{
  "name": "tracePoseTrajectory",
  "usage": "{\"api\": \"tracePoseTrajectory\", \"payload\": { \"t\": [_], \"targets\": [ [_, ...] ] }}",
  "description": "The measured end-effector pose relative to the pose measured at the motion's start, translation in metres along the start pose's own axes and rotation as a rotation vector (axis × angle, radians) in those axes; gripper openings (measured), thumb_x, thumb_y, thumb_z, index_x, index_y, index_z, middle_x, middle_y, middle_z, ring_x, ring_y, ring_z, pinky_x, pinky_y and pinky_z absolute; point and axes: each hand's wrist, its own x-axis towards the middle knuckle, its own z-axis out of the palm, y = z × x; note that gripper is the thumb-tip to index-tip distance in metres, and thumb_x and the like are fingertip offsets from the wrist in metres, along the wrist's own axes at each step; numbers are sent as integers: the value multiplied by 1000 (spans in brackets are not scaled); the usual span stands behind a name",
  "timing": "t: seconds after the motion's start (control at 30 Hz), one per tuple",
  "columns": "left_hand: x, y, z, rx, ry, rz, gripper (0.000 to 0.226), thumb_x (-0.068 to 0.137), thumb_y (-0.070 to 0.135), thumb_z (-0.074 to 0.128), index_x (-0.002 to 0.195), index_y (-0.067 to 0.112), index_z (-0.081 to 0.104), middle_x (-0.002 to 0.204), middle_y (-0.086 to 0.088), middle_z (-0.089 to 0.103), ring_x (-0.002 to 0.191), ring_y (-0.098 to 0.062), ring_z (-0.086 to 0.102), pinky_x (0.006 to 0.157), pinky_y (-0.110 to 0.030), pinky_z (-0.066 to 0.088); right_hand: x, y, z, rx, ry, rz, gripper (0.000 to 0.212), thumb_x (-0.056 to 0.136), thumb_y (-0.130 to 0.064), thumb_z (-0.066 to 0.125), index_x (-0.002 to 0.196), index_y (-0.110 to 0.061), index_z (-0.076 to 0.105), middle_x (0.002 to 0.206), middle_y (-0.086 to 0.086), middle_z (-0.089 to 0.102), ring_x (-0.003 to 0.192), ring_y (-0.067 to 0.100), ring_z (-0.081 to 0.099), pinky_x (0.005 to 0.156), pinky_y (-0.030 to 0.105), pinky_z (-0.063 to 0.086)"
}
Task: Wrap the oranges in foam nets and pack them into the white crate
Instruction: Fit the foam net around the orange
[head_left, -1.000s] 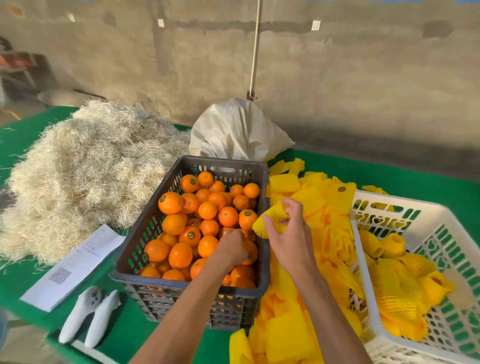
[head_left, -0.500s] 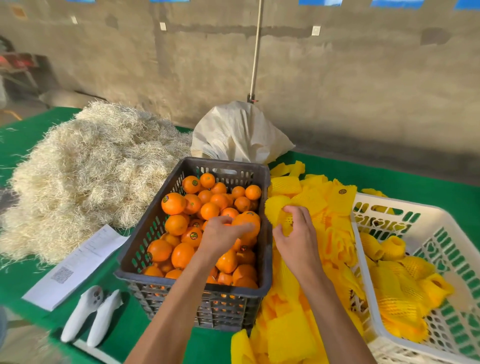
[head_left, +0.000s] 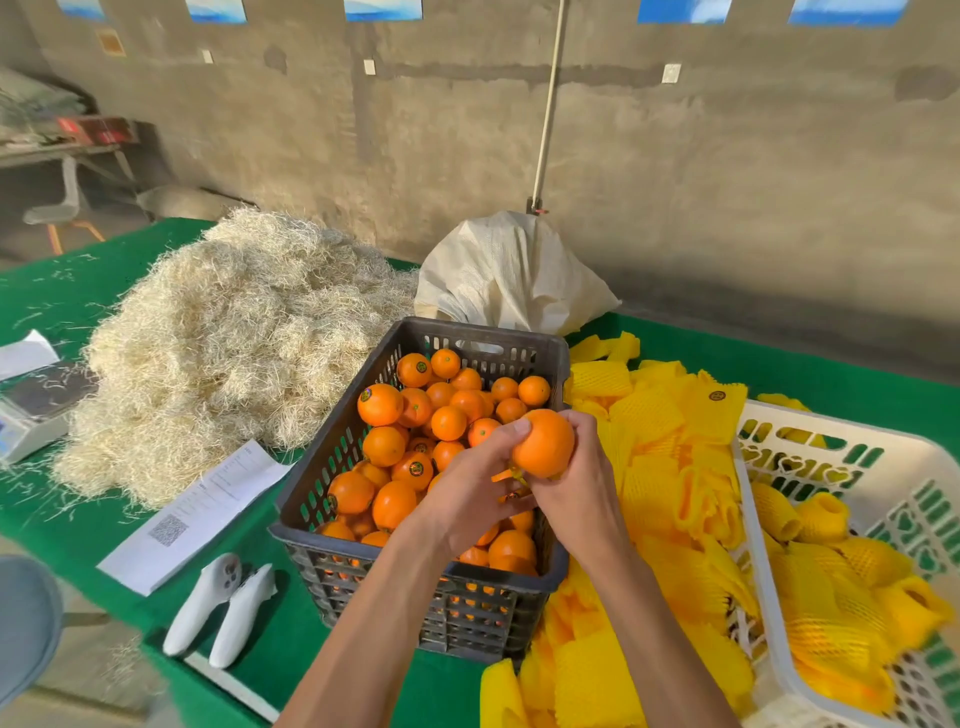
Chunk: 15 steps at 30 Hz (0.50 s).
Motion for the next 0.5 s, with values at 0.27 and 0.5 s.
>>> {"api": "tracePoseTrajectory", "payload": {
  "t": [0.27,0.5],
  "targets": [
    [4,-6,-5,21,195,94,79,66,66,80,133,26,64,135,-2,67,129,-22,60,102,-45,53,-5,1,3,18,-15,134,56,90,-24,75,141,-27,51,127,-2,52,114,16,56,89,30,51],
    [6,-12,-14,157,253,150,60,65,61,86,101,13,83,116,-5,78,119,-21,68,96,-39,59,-3,7,1,37,76,156,6,100,-22,62,100,-21,67,87,-8,69,80,13,67,60,10,44]
  ]
}}
